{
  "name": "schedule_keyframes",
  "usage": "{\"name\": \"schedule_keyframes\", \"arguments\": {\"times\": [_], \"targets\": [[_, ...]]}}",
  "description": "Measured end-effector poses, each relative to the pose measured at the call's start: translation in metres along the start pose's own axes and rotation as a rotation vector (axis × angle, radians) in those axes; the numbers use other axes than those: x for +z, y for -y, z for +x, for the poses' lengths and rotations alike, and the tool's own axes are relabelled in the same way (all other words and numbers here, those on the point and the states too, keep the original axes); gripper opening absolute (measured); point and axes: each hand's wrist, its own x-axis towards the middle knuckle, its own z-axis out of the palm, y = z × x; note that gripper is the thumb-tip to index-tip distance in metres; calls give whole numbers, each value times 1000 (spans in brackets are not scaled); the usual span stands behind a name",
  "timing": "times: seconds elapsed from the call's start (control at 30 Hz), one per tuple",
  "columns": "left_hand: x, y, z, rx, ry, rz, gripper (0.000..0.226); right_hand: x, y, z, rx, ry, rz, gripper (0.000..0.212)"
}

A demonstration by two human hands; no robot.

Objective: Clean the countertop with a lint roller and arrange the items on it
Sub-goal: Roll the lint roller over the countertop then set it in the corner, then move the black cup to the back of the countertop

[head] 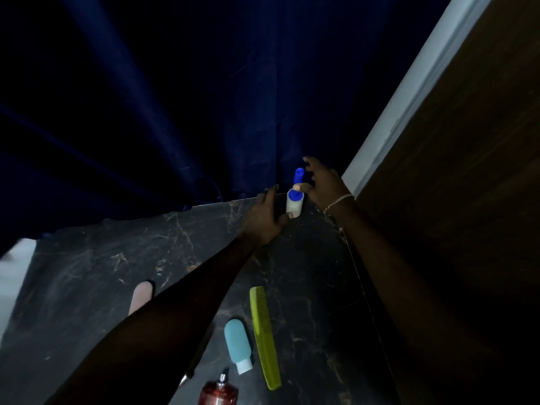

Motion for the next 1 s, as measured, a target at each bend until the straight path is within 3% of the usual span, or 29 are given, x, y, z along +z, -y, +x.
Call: {"name": "schedule_keyframes", "arguments": {"times": [0.23, 0.5, 0.83, 1.0], "targets": [[-42, 14, -71, 164, -95, 522, 83, -4, 15, -54, -87, -205, -218, 83], [-82, 48, -181, 114, -198, 658, 78, 40, 46, -135, -309, -218, -238, 81], [-82, 116, -340, -296, -259, 526, 81, 145, 92, -196, -392, 130, 13, 74], [-61, 131, -387, -446, -240, 448, 85, 200, 115, -211, -355, 373, -43, 79]]}}
